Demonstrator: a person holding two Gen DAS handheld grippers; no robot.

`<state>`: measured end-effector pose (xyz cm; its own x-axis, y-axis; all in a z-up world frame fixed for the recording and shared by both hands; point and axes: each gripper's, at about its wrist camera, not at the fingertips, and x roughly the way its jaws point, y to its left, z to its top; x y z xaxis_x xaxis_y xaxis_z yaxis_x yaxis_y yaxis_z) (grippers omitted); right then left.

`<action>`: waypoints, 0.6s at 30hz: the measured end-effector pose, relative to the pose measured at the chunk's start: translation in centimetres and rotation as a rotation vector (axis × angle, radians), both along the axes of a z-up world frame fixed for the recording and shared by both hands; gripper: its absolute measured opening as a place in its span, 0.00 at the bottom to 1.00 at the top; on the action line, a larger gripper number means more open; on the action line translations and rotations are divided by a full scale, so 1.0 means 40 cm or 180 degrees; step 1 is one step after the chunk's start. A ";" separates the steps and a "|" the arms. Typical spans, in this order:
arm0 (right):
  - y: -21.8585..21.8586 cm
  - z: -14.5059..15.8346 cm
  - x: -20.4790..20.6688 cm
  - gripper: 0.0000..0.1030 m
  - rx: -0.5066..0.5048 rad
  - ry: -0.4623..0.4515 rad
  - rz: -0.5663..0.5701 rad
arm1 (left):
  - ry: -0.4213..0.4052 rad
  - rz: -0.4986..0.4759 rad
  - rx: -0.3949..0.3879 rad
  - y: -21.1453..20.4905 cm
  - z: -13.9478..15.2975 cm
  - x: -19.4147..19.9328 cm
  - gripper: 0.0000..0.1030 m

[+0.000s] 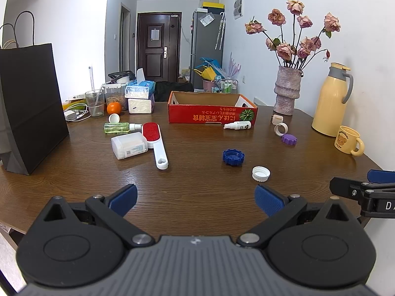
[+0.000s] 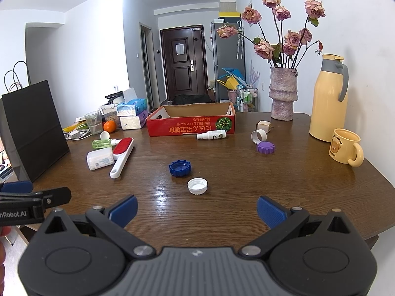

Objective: Organize rigid objects

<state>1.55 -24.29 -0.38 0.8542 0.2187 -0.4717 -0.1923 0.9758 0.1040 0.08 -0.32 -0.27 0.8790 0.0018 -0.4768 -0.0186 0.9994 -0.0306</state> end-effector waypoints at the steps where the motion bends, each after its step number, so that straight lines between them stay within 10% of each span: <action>1: 0.000 0.000 0.000 1.00 -0.0001 -0.0001 0.0002 | -0.0002 -0.0001 0.0002 -0.002 0.000 0.000 1.00; 18: 0.002 0.003 -0.001 1.00 -0.0002 -0.0006 0.0005 | -0.0002 -0.0012 0.0003 -0.017 0.008 0.000 1.00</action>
